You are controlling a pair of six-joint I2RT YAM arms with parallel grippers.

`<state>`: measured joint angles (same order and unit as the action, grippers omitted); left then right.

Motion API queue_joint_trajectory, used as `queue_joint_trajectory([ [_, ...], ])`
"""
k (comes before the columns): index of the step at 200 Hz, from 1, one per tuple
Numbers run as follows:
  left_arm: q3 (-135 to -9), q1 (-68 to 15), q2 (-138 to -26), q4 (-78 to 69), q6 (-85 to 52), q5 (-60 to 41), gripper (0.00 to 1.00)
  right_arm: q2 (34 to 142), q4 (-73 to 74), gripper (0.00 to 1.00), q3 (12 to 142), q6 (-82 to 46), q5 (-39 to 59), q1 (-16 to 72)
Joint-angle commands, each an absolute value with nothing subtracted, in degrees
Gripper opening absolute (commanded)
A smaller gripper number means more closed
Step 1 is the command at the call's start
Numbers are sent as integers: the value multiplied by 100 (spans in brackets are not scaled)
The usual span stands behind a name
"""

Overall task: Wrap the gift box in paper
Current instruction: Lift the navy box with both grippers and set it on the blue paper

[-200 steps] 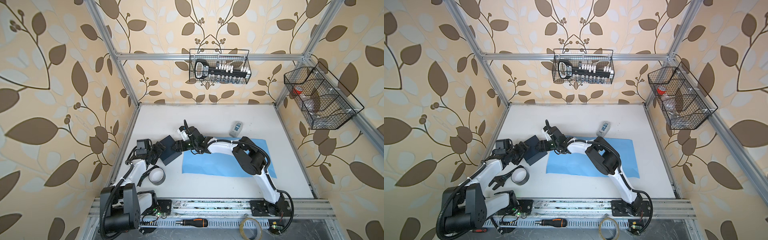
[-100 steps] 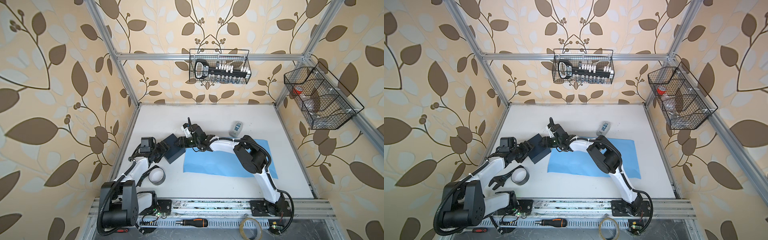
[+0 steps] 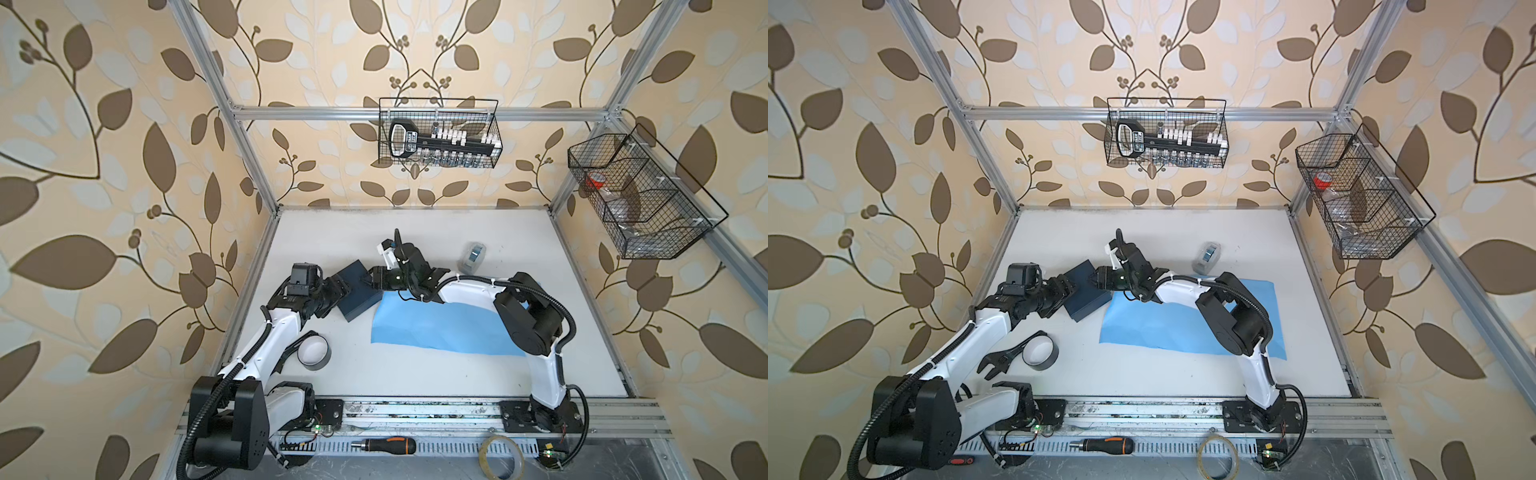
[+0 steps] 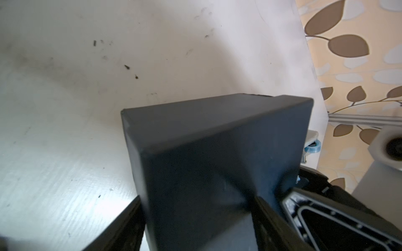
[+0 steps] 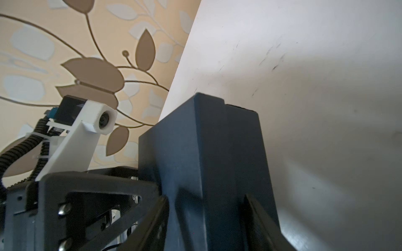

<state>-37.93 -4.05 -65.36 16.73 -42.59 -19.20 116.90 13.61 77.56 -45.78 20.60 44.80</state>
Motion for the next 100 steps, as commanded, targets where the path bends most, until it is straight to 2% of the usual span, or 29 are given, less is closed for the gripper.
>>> queue_joint_trajectory([
  [1,-4267,-808,-6541,1136,-4295,-2596,76,11386,2084,55,7730,-4825,3164,4851],
  [63,-4654,-816,-6413,1518,-4184,-2498,75,11472,1956,55,8129,-4925,3333,4935],
  [100,-4688,-984,-6404,1440,-4275,-2700,74,11168,1863,54,7839,-4922,3240,4871],
])
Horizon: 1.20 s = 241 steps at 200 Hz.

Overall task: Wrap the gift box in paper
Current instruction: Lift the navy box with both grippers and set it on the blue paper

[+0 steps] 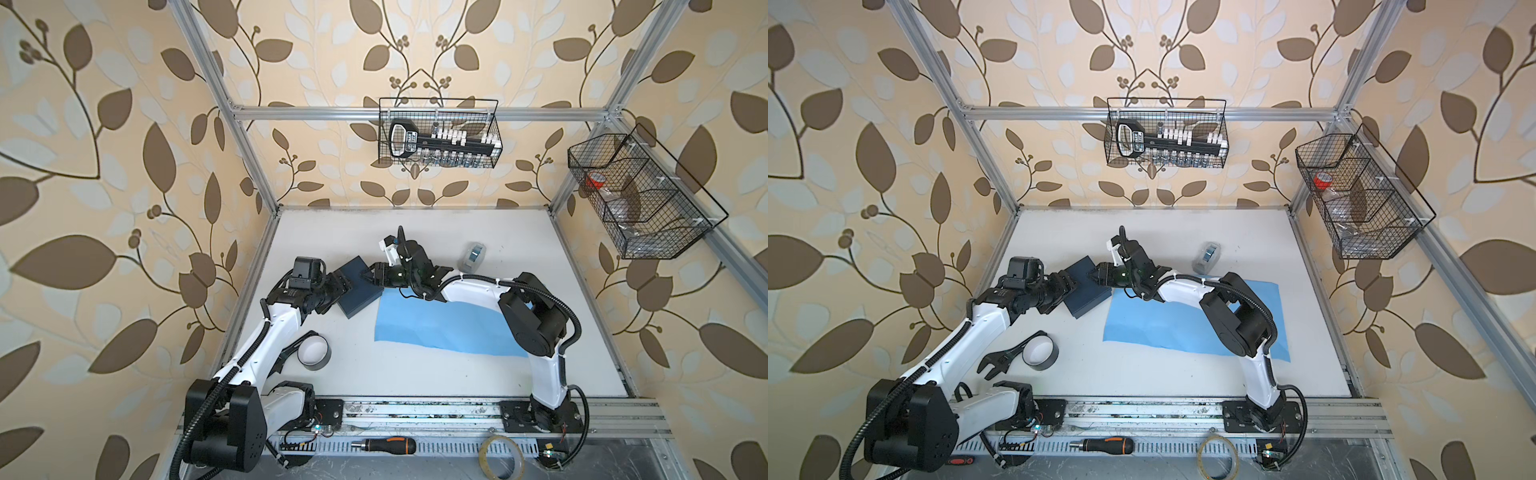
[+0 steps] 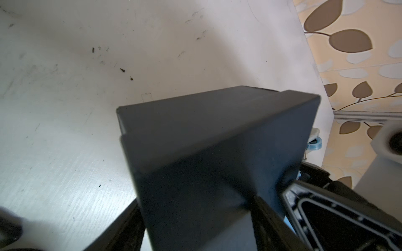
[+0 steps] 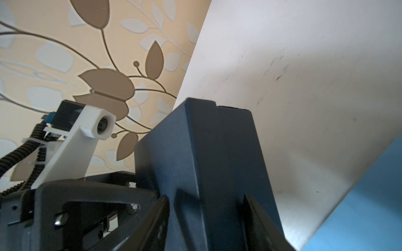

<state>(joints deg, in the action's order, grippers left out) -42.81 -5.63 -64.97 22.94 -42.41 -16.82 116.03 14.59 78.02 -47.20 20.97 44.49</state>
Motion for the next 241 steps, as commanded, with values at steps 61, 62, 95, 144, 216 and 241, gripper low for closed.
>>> queue_joint_trajectory([
  [61,-5217,-2264,-7433,961,-4543,-2432,72,10031,1775,52,6296,-4834,3035,4434],
  [62,-5236,-2296,-7465,951,-4543,-2425,72,10008,1775,52,6259,-4830,3034,4418],
  [95,-5886,-3175,-8450,740,-4649,-2216,72,9035,1766,51,4976,-4799,2955,3911],
  [144,-7162,-4203,-9937,703,-4696,-2193,72,7419,1231,50,3395,-4483,2947,2818],
  [216,-8041,-4632,-11150,694,-4762,-2228,73,6626,215,53,2719,-3601,2736,1352],
  [241,-7765,-4560,-10846,848,-4558,-1995,79,6651,-102,63,2898,-3227,2419,1031],
])
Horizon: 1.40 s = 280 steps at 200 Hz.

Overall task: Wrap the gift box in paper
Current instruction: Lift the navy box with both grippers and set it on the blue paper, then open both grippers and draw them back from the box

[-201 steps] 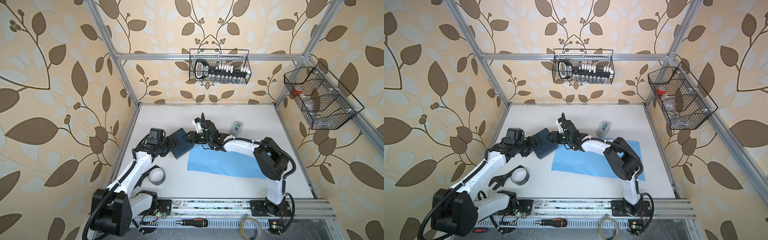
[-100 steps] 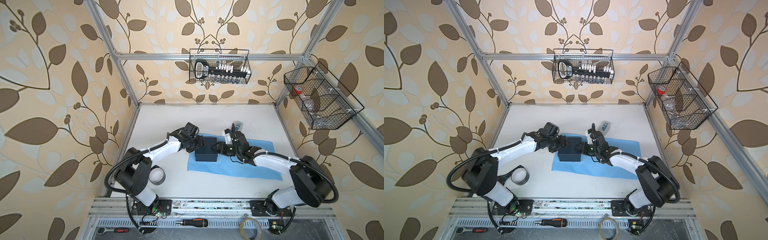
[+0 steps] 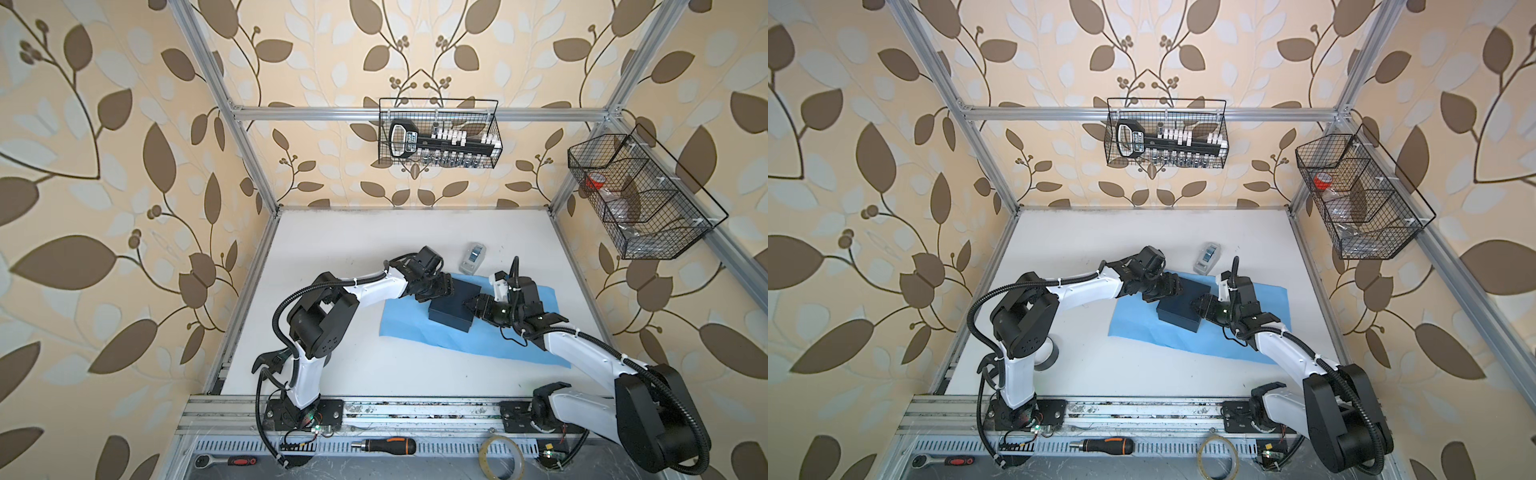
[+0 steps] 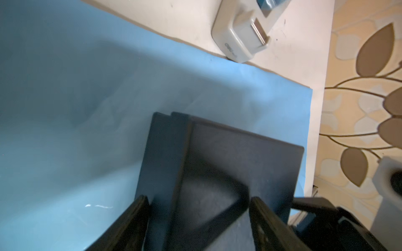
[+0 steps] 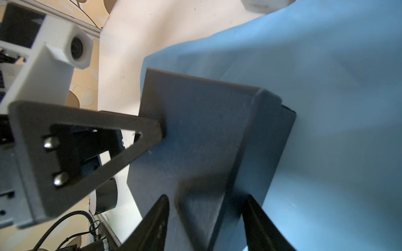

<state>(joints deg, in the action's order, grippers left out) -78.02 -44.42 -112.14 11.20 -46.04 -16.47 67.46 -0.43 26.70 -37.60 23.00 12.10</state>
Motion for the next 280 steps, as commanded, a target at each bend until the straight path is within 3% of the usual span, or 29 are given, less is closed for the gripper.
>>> queue_joint_trajectory([
  [1,-7737,-4547,-10819,855,-4546,-1986,80,6648,-117,63,2908,-3213,2396,1025],
  [38,-6350,-3639,-10075,378,-4515,-2090,83,6314,-374,81,2910,-2963,1576,882],
  [78,-6409,-3449,-10501,283,-4280,-2288,73,6578,-225,85,2927,-2924,1456,392],
  [180,-4792,-2786,-10379,-281,-4192,-1788,52,7664,420,76,2746,-3412,909,12],
  [252,-3501,-1731,-9523,-677,-4071,-1801,50,7879,768,62,2422,-3604,924,591],
  [280,-3454,-1705,-8574,-341,-4046,-1702,56,7919,812,54,2451,-3752,1003,869],
])
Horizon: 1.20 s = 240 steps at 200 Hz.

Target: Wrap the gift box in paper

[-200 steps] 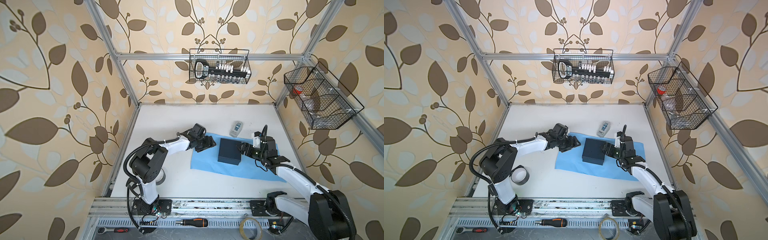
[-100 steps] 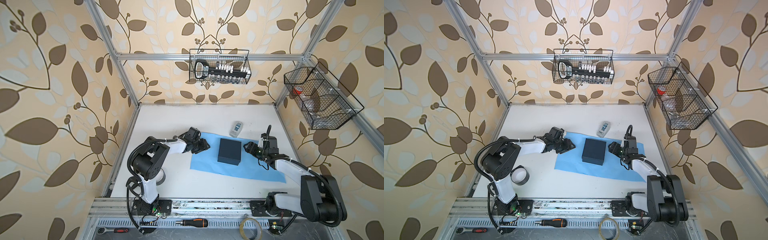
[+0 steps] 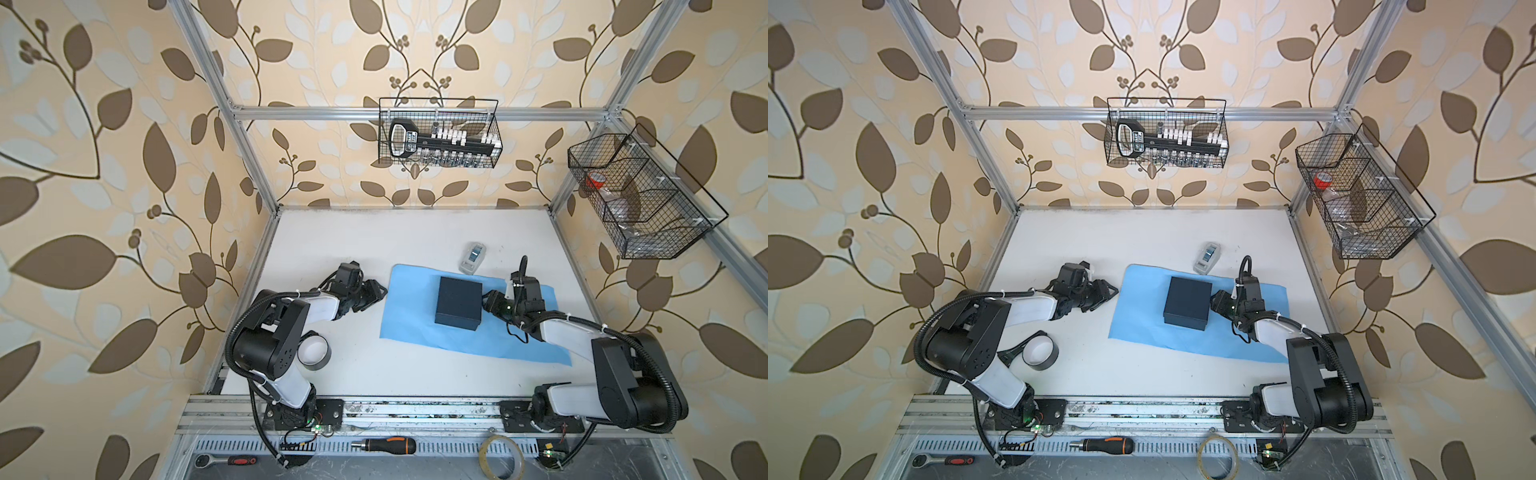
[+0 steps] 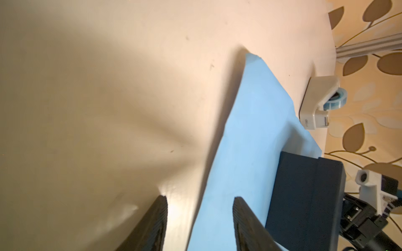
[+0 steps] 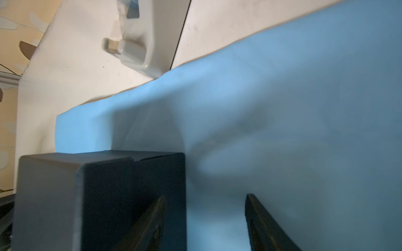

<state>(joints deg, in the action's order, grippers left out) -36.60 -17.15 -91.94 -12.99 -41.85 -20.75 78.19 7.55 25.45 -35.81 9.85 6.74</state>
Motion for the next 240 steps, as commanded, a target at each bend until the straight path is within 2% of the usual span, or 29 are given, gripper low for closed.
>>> queue_joint_trajectory([
  [1,-3459,-1705,-8532,-320,-4044,-1695,57,7923,815,54,2452,-3757,1011,878],
  [25,-3569,-1920,-7819,-184,-3981,-1782,59,8125,1020,51,2496,-3919,1205,1078],
  [48,-4063,-2623,-8026,-99,-3834,-1712,59,8172,881,50,2676,-3721,1335,1066],
  [90,-4990,-3013,-9562,-288,-3921,-1988,37,7532,213,51,2827,-3336,1250,331],
  [122,-5329,-3112,-10271,-275,-3847,-2073,22,7748,-90,52,3070,-3253,1032,77],
  [156,-5235,-3114,-10431,344,-3568,-1410,13,8271,-281,48,3196,-3223,1150,149],
  [220,-4764,-3084,-10237,1346,-3182,183,10,8554,-712,40,3445,-3107,1328,541],
  [240,-4564,-2954,-10090,1413,-3223,360,10,8582,-583,38,3410,-3246,1441,695],
])
